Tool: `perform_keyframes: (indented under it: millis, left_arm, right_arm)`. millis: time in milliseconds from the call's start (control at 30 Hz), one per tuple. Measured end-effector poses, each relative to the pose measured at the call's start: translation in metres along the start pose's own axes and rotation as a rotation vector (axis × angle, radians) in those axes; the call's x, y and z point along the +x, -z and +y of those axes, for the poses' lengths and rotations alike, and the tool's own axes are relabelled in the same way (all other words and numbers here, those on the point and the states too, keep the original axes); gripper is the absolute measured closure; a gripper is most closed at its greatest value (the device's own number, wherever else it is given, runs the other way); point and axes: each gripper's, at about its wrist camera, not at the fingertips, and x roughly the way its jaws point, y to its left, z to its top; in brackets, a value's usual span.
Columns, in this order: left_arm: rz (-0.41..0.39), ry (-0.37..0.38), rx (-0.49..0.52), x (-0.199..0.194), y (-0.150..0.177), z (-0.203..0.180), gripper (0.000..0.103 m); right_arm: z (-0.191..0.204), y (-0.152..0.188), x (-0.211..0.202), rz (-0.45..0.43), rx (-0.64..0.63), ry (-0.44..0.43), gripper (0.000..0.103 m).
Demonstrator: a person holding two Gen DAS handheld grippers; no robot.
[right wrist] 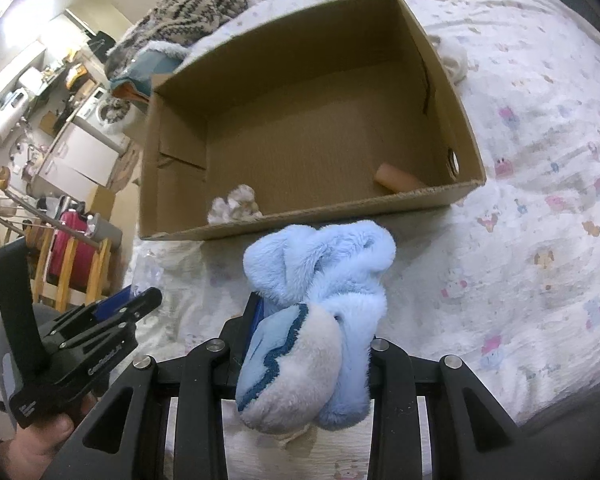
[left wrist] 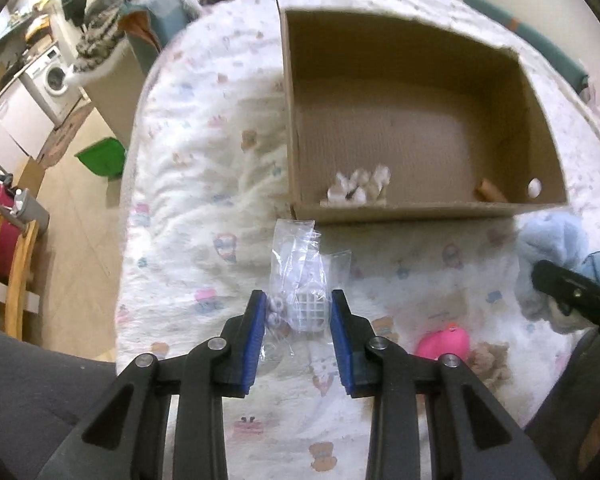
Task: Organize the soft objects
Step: 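Grasp the clear plastic bag with the left tool while the right tool holds the plush, then lower the plastic bag and plush into the box and open both tools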
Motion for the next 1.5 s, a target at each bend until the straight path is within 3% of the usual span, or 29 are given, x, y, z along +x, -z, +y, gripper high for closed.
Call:
perform_keyframes:
  millis: [367, 667, 1000, 1133, 1300, 1500]
  left_arm:
    - [-0.152, 0.018, 0.007, -0.058, -0.036, -0.004, 0.074]
    - [-0.218, 0.048, 0.016, -0.074, -0.075, -0.009, 0.074]
    - [-0.239, 0.046, 0.047, -0.05, -0.114, -0.02, 0.074]
    - [-0.259, -0.027, 0.092, -0.028, -0.115, -0.029, 0.074]
    - [-0.185, 0.007, 0.09, 0.007, -0.108, -0.029, 0.074]
    - [-0.182, 0.029, 0.077, 0.021, -0.107, -0.026, 0.074]
  right_arm:
    - [0.014, -0.017, -0.04, -0.129, -0.049, -0.042, 0.069]
    - [0.026, -0.045, -0.057, -0.189, -0.069, -0.033, 0.068]
    - [0.024, -0.078, -0.042, -0.223, -0.084, -0.027, 0.068]
    - [0.014, -0.082, -0.02, -0.212, -0.078, 0.002, 0.068]
    - [-0.003, -0.076, 0.011, -0.154, -0.031, 0.005, 0.068]
    - [-0.006, -0.079, 0.025, -0.136, -0.049, 0.021, 0.067]
